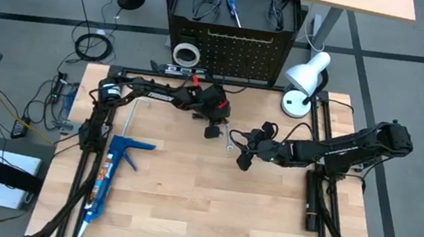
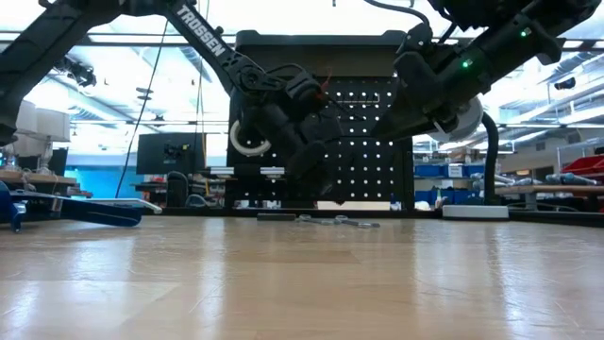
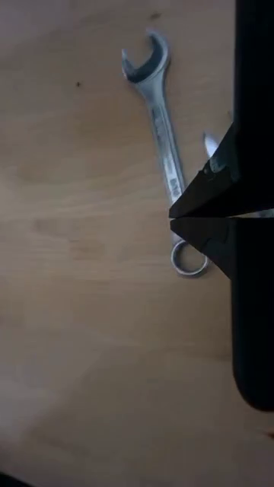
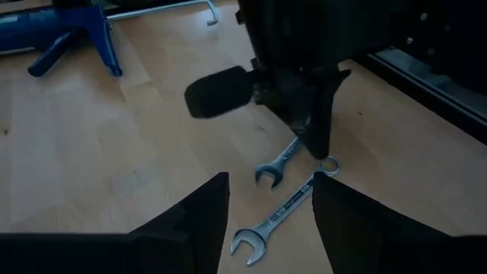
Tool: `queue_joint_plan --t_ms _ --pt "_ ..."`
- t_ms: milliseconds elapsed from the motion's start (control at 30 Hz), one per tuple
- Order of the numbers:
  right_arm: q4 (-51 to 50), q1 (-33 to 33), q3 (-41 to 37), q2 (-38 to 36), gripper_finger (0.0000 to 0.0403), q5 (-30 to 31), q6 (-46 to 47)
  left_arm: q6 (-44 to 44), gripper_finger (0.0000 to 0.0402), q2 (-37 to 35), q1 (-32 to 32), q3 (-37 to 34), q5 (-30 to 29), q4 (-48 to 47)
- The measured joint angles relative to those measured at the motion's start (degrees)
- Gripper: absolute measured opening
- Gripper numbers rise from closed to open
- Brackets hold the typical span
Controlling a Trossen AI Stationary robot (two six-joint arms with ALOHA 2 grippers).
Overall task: Hang tools onto peg board
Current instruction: Hang the right wrench on the pegboard
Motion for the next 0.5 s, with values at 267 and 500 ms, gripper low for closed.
queue_joint_plan --t_ms 267,500 --pt "0.31 -0.02 0.0 0.0 0.0193 0.01 0.01 -1.57 0.0 0.01 -0.29 0.02 -1.52 3.15" --pt "0.76 0.02 0.0 0.0 0.0193 -0.01 0.01 -2.47 0.0 2.59 -1.17 -0.11 -4.46 4.92"
